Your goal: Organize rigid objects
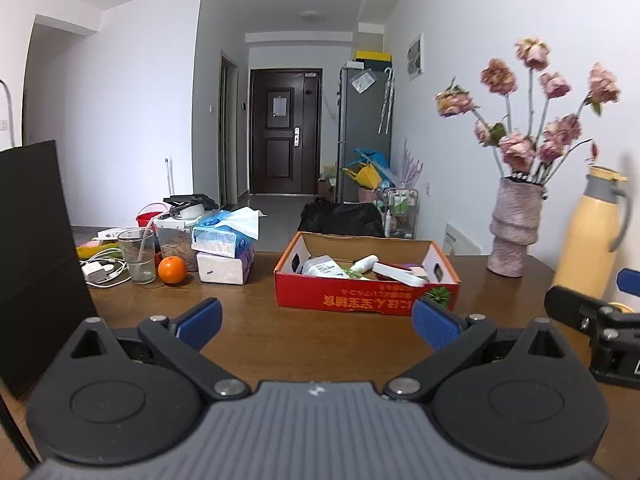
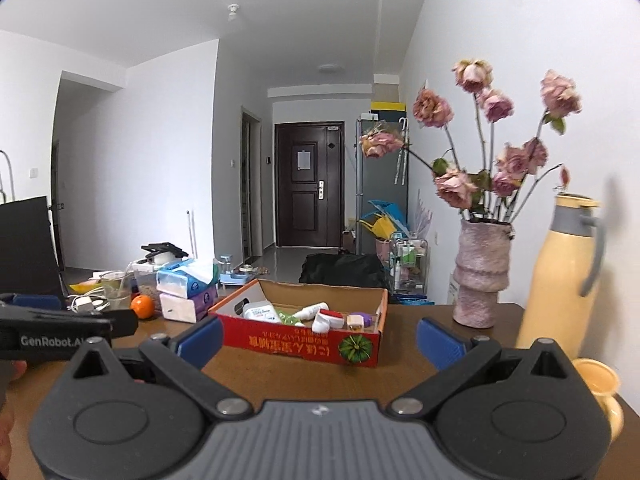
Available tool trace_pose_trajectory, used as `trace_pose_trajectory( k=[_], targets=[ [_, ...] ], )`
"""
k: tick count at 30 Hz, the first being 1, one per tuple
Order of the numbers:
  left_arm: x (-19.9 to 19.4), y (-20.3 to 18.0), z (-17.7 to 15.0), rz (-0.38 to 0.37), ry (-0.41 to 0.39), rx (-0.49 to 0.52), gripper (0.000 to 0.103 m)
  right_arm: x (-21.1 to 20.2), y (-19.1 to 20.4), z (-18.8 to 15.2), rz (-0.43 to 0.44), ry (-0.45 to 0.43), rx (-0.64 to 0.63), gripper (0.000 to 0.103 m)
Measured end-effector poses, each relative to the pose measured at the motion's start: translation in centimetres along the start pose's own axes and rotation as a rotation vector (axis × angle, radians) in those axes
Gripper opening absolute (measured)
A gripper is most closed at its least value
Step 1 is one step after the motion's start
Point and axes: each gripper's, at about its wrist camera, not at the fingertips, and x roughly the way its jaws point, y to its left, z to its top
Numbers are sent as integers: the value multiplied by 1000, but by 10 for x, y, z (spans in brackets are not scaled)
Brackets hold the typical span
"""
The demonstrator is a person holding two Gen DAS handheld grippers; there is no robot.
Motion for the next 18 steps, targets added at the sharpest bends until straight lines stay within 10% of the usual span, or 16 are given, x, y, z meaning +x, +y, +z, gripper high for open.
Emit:
trace_pose_trajectory(
  k=[18],
  targets=[
    [-138,6,-47,5,-33,-6,103,-150,-4,-25,-68,-32,31,103]
  ],
)
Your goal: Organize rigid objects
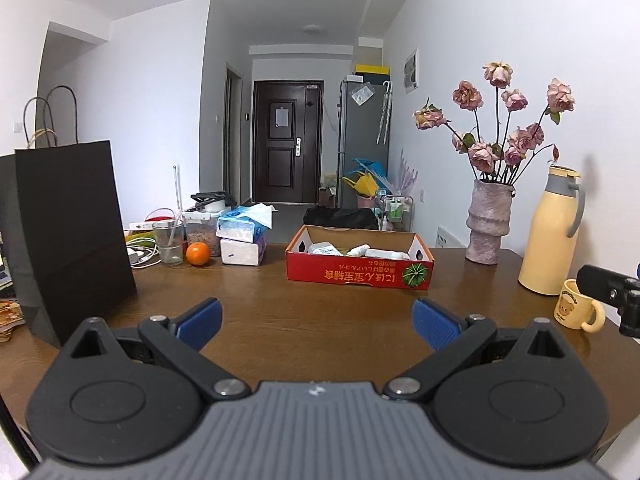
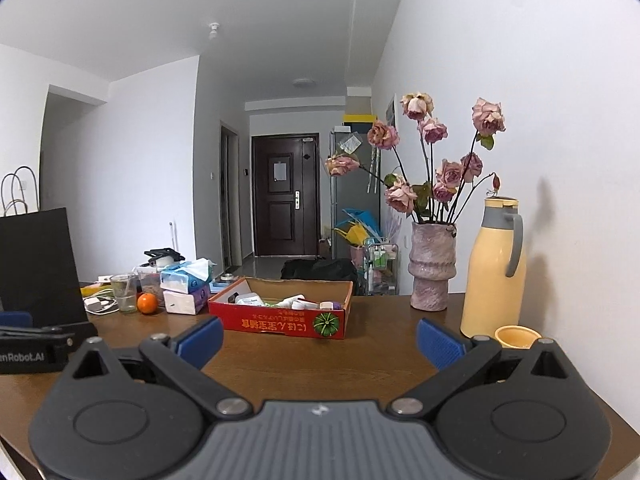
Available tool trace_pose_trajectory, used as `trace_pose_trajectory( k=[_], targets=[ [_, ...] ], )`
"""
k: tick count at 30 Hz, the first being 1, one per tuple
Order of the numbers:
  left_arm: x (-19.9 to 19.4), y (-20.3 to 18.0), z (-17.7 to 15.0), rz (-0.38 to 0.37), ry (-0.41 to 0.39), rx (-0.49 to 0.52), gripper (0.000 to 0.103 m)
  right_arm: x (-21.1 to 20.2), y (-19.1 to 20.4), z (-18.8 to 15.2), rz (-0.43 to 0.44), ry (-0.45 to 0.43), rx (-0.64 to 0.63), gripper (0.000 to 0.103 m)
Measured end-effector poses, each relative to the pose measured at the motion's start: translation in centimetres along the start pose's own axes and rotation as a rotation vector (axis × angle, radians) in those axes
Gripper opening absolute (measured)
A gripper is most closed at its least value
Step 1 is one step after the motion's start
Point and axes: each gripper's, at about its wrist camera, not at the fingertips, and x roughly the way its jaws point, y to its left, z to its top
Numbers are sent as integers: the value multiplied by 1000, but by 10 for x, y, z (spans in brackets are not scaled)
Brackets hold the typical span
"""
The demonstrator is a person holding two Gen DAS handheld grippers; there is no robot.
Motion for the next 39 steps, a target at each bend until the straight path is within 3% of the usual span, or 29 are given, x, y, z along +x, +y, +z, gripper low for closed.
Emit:
trace_pose_trajectory(
  k=[39],
  targets=[
    [-5,-1,-1,12,3,1,103,0,5,-5,8,31,-5,103]
  ],
)
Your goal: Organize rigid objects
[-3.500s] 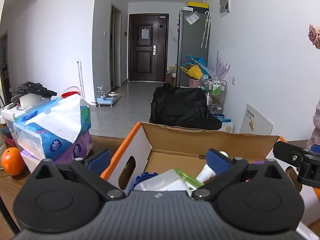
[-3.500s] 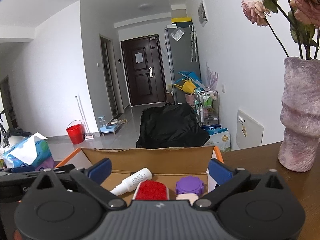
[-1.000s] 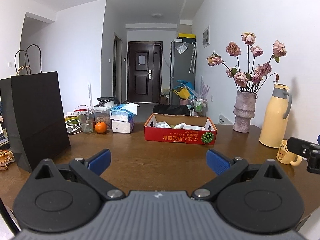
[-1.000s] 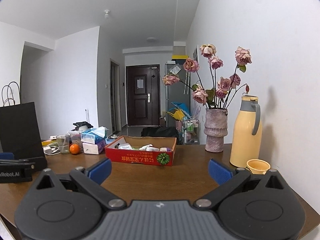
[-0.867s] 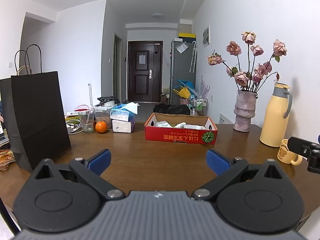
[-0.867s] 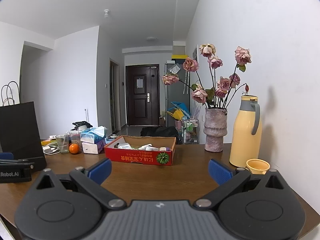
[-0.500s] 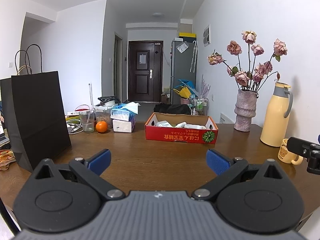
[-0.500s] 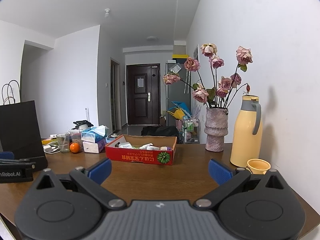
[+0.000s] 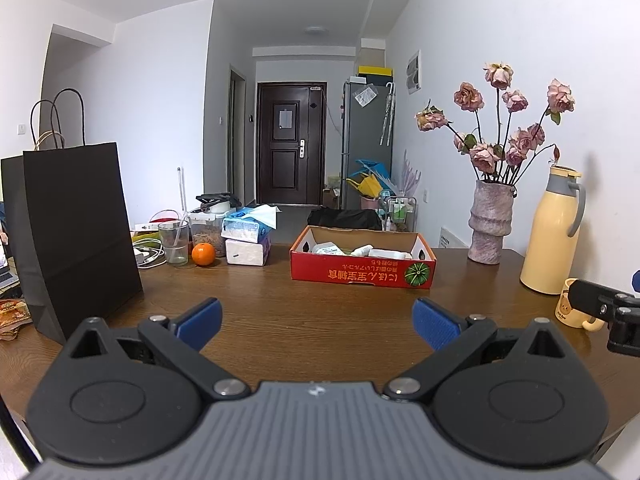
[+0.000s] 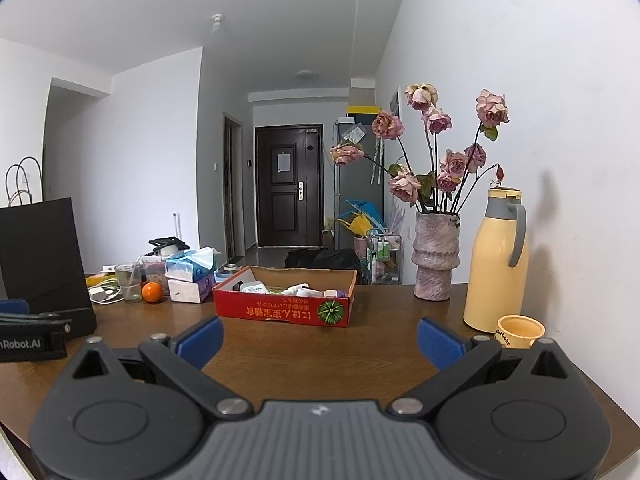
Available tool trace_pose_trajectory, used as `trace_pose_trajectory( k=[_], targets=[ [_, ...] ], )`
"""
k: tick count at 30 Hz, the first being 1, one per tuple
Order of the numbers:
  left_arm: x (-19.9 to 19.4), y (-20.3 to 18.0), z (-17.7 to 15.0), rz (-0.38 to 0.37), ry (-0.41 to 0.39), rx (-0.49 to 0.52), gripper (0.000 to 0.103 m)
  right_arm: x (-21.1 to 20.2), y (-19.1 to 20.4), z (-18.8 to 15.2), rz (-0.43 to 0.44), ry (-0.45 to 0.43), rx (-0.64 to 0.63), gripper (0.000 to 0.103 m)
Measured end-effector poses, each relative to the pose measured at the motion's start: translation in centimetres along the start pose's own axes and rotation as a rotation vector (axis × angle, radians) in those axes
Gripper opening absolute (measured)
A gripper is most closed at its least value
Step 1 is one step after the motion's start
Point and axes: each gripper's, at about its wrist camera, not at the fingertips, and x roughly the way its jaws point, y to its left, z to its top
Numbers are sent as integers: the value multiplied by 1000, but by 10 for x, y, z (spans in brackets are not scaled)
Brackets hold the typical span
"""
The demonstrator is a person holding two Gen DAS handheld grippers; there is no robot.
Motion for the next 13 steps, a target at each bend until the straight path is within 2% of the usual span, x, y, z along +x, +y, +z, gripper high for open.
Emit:
trace_pose_trajectory(
  k=[13],
  targets=[
    [0,2,2,-5,-1,-17,103,3,1,-1,5,13,-5,103]
  ],
)
